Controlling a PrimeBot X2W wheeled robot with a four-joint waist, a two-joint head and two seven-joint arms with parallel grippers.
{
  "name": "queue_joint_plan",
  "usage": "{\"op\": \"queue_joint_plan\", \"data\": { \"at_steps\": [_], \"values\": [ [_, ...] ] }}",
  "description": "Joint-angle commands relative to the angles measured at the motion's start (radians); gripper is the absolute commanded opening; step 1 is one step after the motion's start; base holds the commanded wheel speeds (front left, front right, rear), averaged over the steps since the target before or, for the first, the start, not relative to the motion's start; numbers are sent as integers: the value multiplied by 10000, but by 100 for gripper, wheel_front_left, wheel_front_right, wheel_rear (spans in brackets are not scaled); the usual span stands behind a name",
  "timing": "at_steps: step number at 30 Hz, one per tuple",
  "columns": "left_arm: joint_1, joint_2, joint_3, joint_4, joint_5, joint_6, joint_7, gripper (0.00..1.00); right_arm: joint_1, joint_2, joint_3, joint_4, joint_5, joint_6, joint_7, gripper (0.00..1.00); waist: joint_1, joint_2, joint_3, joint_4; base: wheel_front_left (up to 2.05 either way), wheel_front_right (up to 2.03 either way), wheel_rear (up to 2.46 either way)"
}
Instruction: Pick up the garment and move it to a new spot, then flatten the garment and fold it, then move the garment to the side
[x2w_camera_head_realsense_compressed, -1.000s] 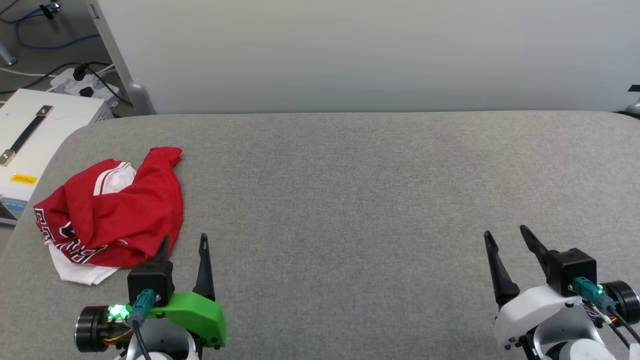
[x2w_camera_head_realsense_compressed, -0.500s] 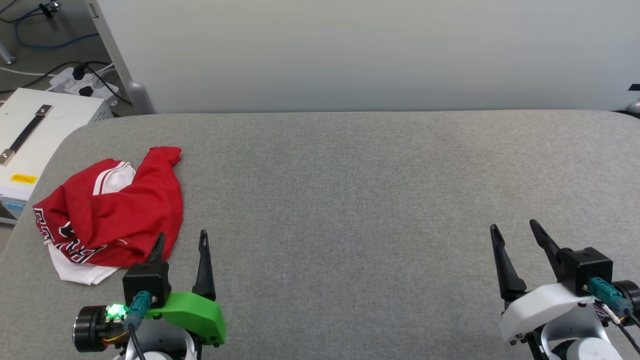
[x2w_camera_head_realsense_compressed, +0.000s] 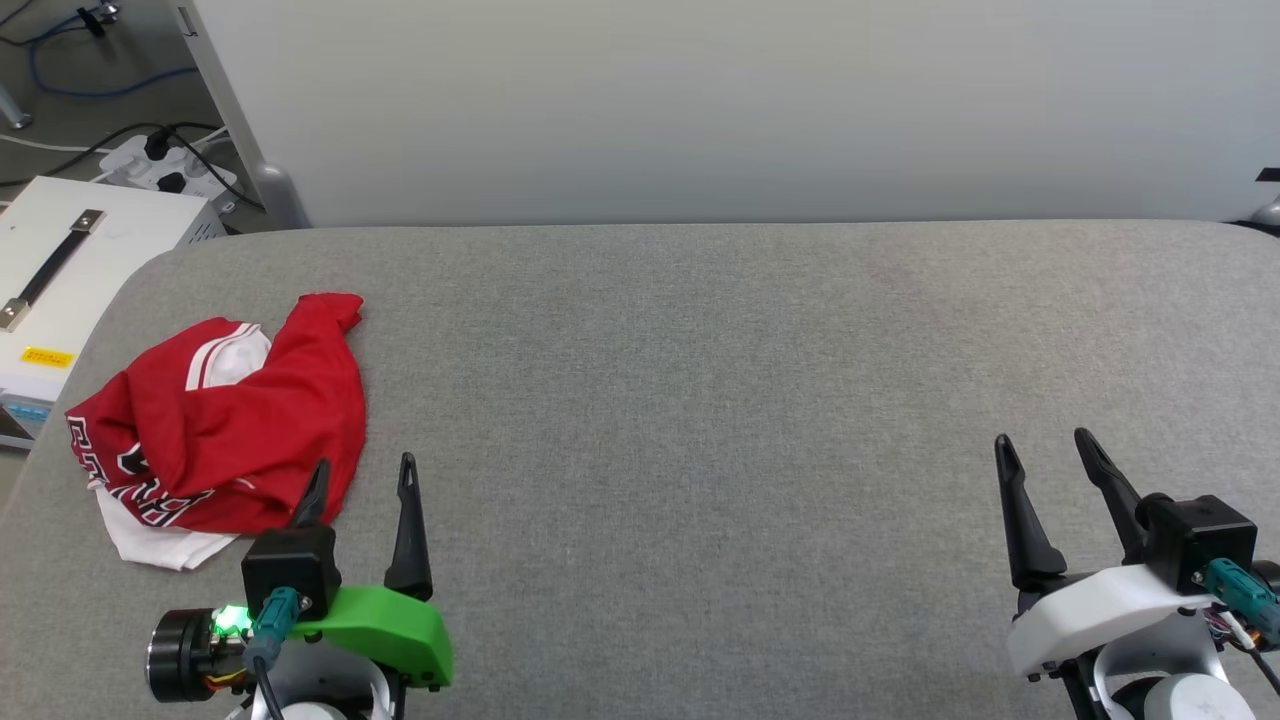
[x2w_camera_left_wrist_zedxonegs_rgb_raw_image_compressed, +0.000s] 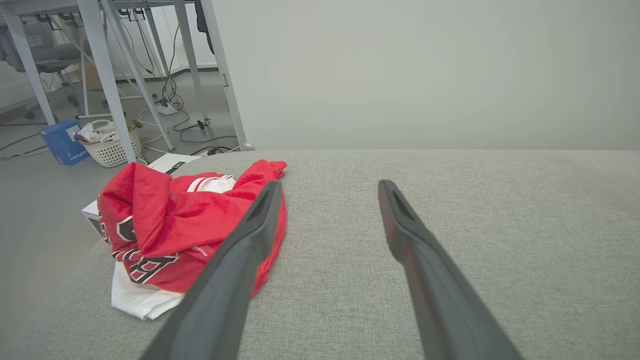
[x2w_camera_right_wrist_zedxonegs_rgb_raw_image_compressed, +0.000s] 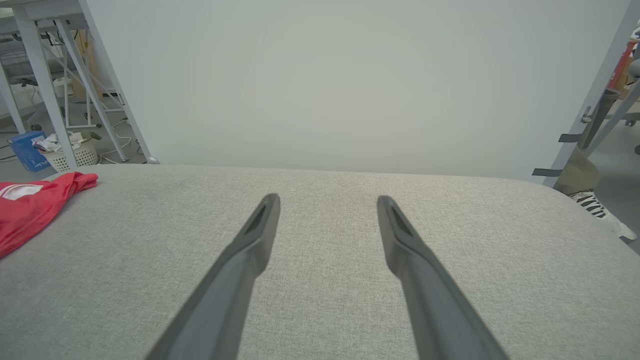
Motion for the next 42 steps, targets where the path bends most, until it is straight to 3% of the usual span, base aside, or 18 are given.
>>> {"op": "queue_joint_plan", "data": {
  "at_steps": [1, 42],
  "values": [
    [-77, -13, -9, -22, -83, 66, -111, 100, 69, 3, -49, -104, 145, -3, -132, 100, 0, 0, 2, 2, 0, 0, 0],
    [-101, -28, -56, 224, -459, 298, -965, 100, 455, 8, 174, -204, 743, -6, -979, 100, 0, 0, 137, 247, 0, 0, 0]
  ]
}}
